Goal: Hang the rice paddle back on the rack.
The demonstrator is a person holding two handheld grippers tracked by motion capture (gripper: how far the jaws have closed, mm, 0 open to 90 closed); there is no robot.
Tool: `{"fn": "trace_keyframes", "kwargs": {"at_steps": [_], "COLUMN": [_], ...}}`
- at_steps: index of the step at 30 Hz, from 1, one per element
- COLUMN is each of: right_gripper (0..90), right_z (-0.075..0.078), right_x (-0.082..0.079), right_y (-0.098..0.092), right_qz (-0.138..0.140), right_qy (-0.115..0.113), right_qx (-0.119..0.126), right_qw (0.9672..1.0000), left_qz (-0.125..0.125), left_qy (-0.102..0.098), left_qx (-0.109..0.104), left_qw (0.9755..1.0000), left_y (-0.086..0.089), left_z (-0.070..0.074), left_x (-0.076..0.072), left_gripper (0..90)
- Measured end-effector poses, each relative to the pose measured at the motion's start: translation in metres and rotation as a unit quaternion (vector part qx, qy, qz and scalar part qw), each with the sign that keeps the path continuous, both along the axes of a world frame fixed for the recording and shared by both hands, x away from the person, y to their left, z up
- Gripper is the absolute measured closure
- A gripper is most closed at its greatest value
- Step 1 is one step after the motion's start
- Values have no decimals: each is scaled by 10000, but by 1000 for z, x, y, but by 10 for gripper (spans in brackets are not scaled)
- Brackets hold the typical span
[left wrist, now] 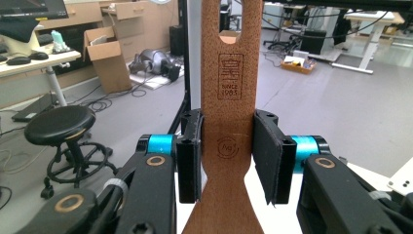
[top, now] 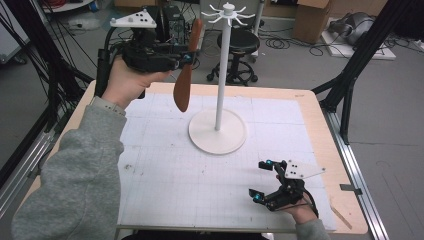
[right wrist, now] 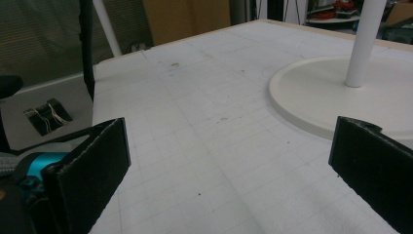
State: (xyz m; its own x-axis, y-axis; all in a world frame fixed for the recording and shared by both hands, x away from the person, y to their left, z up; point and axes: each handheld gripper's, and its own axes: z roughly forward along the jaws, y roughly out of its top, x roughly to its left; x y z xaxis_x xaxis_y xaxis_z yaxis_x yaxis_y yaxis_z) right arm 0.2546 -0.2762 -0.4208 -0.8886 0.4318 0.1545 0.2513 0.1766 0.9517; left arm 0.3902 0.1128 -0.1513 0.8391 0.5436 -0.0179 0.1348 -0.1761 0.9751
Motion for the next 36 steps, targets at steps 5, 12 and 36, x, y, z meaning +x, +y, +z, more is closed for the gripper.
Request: {"fn": "trace_keyframes", "kwargs": {"at_steps": [5,12,36], "right_gripper": [0,0,0], "right_z": [0,0,-1], "right_x": [0,0,-1], "right_y": [-1,-1,-2], "right_qz": [-14,15,6], "right_qy": [-26,3,74], "right_qx": [61,83,91], "right_qw": [10000,10000,9999], "left_qz": [108,257,258], "left_qy": [22,-19,47], "left_qx": [53,24,67], "left_qw": [9999,9997,9996], "left_y": [-9,-13,-23], "left_z": [4,9,6], "left_x": [4,8,18], "left_gripper": [652,652,652]}}
